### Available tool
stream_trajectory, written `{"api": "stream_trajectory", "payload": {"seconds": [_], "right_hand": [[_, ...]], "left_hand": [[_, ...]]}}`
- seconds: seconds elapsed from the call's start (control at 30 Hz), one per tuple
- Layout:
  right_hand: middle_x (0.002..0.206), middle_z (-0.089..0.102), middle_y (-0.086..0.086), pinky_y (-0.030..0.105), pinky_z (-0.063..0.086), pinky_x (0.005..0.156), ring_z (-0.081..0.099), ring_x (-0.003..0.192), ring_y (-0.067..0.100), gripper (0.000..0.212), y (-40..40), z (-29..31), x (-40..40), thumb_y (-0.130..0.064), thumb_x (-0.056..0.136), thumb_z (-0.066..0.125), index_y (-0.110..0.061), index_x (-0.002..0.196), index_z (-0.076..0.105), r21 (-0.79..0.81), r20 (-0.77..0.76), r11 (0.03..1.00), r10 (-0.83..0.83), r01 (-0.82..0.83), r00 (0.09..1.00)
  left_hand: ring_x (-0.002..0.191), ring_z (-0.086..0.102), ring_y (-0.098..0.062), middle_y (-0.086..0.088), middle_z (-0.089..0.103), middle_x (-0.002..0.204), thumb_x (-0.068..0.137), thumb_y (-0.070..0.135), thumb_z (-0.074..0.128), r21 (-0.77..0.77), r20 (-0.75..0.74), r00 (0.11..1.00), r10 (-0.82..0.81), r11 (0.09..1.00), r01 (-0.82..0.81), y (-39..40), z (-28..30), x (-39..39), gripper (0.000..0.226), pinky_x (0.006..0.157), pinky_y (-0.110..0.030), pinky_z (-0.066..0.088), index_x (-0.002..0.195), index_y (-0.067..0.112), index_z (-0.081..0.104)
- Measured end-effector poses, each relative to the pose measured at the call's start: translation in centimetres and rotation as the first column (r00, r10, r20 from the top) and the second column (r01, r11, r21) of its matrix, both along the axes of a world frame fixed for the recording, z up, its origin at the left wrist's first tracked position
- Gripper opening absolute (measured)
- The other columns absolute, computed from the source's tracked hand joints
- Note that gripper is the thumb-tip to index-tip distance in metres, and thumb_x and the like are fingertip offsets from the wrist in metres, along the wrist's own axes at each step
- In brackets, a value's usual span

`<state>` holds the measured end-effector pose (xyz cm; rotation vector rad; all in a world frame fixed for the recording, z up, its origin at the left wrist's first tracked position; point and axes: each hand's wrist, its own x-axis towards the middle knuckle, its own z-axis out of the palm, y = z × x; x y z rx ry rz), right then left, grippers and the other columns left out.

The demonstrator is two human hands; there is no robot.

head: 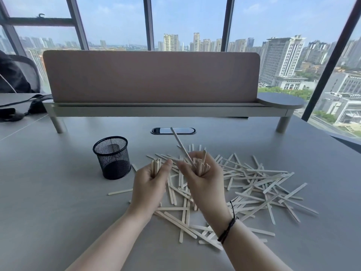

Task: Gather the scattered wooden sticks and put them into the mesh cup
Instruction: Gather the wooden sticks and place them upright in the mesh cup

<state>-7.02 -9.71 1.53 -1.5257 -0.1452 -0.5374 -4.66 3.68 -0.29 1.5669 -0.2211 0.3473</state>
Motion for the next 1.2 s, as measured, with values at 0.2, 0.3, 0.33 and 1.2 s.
{"api": "stream_trajectory", "payload": {"seconds": [0.2, 0.3, 0.33, 1.2], "right_hand": [[0.051, 0.028, 0.02, 0.031, 0.025, 0.05, 0.026, 0.049, 0.021, 0.06, 0.0, -0.5, 0.2, -0.031, 0.088, 0.073, -0.001, 0.058, 0.031, -0.06, -0.046, 0.998, 0.018, -0.02, 0.999], [0.05, 0.03, 0.026, 0.035, 0.024, 0.048, 0.026, 0.048, 0.027, 0.066, -0.1, -0.1, -0.2, -0.037, 0.088, 0.072, 0.005, 0.058, 0.032, -0.035, -0.075, 0.999, 0.018, -0.021, 0.997], [0.05, 0.032, 0.029, 0.036, 0.025, 0.048, 0.027, 0.048, 0.029, 0.067, -0.1, -0.1, -0.3, -0.038, 0.089, 0.072, 0.008, 0.059, 0.033, -0.035, -0.085, 0.999, 0.025, -0.028, 0.996], [0.05, 0.027, 0.011, 0.036, 0.021, 0.05, 0.022, 0.048, 0.021, 0.064, -0.1, -0.1, -0.2, -0.045, 0.091, 0.059, -0.001, 0.057, 0.029, -0.146, -0.161, 0.974, 0.147, -0.171, 0.976]], "left_hand": [[0.052, 0.018, -0.036, -0.023, 0.018, 0.057, 0.082, 0.049, 0.068, 0.008, -0.01, 0.999, 0.034, 0.999, -0.034, 0.5, 0.7, -0.5, 0.066, 0.047, -0.048, 0.021, 0.06, 0.006, 0.024], [0.05, 0.014, -0.035, -0.021, 0.015, 0.057, 0.085, 0.041, 0.068, -0.034, -0.02, 1.0, 0.019, 0.999, -0.02, 0.5, 0.9, -0.7, 0.063, 0.046, -0.045, 0.016, 0.06, 0.005, 0.023], [0.049, 0.013, -0.031, -0.018, 0.015, 0.056, 0.087, 0.037, 0.067, -0.047, -0.024, 1.0, 0.011, 0.999, -0.012, 0.5, 0.9, -0.8, 0.06, 0.047, -0.043, 0.015, 0.059, 0.006, 0.023], [0.042, 0.019, -0.014, 0.0, 0.022, 0.046, 0.09, 0.05, 0.058, -0.077, -0.096, 0.986, -0.14, 0.988, 0.133, 0.8, 1.1, -1.1, 0.058, 0.047, -0.024, 0.02, 0.049, 0.019, 0.03]]}}
